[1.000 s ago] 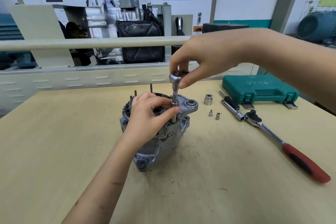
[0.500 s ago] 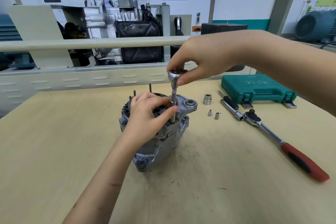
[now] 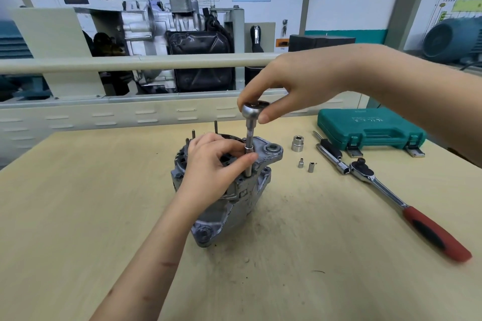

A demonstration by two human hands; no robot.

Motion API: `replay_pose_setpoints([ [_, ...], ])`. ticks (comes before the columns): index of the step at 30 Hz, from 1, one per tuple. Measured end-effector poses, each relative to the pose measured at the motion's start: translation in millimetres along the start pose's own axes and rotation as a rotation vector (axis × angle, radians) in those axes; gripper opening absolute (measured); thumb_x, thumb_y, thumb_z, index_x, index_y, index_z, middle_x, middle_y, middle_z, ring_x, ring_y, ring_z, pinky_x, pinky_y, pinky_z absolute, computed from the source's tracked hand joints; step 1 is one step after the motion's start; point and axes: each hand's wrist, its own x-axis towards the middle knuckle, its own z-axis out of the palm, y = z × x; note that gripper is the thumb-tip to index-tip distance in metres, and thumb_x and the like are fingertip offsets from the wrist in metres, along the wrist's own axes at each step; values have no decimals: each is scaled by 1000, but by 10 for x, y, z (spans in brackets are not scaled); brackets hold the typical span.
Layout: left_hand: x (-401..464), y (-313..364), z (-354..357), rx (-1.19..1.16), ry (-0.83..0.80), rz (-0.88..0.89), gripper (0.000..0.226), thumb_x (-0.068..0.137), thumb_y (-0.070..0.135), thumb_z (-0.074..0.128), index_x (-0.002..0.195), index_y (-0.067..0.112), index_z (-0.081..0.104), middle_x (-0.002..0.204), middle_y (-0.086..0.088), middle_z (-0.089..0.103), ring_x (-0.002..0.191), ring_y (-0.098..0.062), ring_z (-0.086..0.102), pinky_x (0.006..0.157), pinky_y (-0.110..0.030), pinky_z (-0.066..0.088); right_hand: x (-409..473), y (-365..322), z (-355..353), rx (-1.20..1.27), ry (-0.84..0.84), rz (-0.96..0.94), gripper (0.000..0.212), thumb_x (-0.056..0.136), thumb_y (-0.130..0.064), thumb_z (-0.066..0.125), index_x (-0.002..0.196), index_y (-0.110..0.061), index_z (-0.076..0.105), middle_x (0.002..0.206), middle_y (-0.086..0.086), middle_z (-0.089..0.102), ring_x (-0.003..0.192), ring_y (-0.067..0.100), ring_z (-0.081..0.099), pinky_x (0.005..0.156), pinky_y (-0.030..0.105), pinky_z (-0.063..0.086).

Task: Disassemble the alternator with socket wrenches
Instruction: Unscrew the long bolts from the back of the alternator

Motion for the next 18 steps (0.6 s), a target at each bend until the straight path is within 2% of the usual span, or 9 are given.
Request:
replay_pose_setpoints([
  [2, -3, -3, 10, 11, 15, 28, 17, 73, 29, 73, 69, 36, 58, 73, 26, 48, 87, 24, 36, 80, -19, 21, -7, 6, 2, -19, -10, 92, 33, 84, -45, 54, 114, -30, 56, 97, -16, 64, 88, 1, 56, 78, 21, 41],
  [3, -2, 2, 14, 19, 19, 31, 17, 73, 29, 73, 69, 35, 58, 72, 25, 49, 87, 22, 38, 79, -18, 20, -8, 9, 10, -35, -3, 125, 37, 82, -49, 53, 112, -27, 57, 92, -15, 67, 85, 4, 58, 76, 24, 43],
  [6, 1, 7, 24, 41, 23, 31, 17, 72, 33, 72, 67, 36, 56, 70, 24, 51, 84, 11, 43, 83, -16, 19, 1, -45, 38, -70, 32, 164, 55, 72, -63, 44, 90, -14, 63, 63, -11, 66, 58, 5, 54, 57, 18, 41],
  [8, -2, 4, 28, 47, 29, 30, 18, 72, 34, 72, 65, 38, 55, 69, 25, 52, 83, 9, 44, 84, -16, 19, 7, -81, 59, -119, 71, 172, 61, 69, -66, 40, 78, -10, 61, 56, -7, 56, 50, 10, 44, 49, 23, 35],
  [10, -5, 7, 32, 42, 31, 31, 19, 71, 36, 71, 64, 40, 54, 69, 26, 51, 83, 13, 43, 85, -17, 21, 11, -86, 74, -135, 91, 157, 51, 73, -63, 43, 72, -14, 56, 57, -6, 53, 52, 10, 43, 49, 24, 32],
  [13, -13, -2, 39, 46, 42, 40, 15, 75, 31, 71, 69, 36, 58, 72, 26, 48, 85, 23, 37, 80, -17, 20, 24, -57, 64, -163, 62, 102, 40, 84, -51, 47, 82, -13, 60, 69, -7, 64, 62, 9, 54, 56, 22, 38],
  [15, -2, -24, 30, 57, 20, 55, 4, 79, 29, 69, 78, 29, 65, 76, 26, 47, 87, 25, 35, 77, -15, 18, 41, -27, 56, -211, 48, 77, 40, 88, -46, 46, 92, -10, 62, 83, 1, 66, 73, 18, 57, 67, 31, 45],
  [18, 5, -69, 7, 82, -28, 75, 15, 84, 30, 64, 94, 21, 71, 83, 25, 48, 92, 22, 36, 88, -10, 14, 38, -2, 39, -186, 32, 40, 33, 90, -39, 47, 100, -11, 61, 93, 1, 64, 85, 22, 56, 78, 37, 44],
])
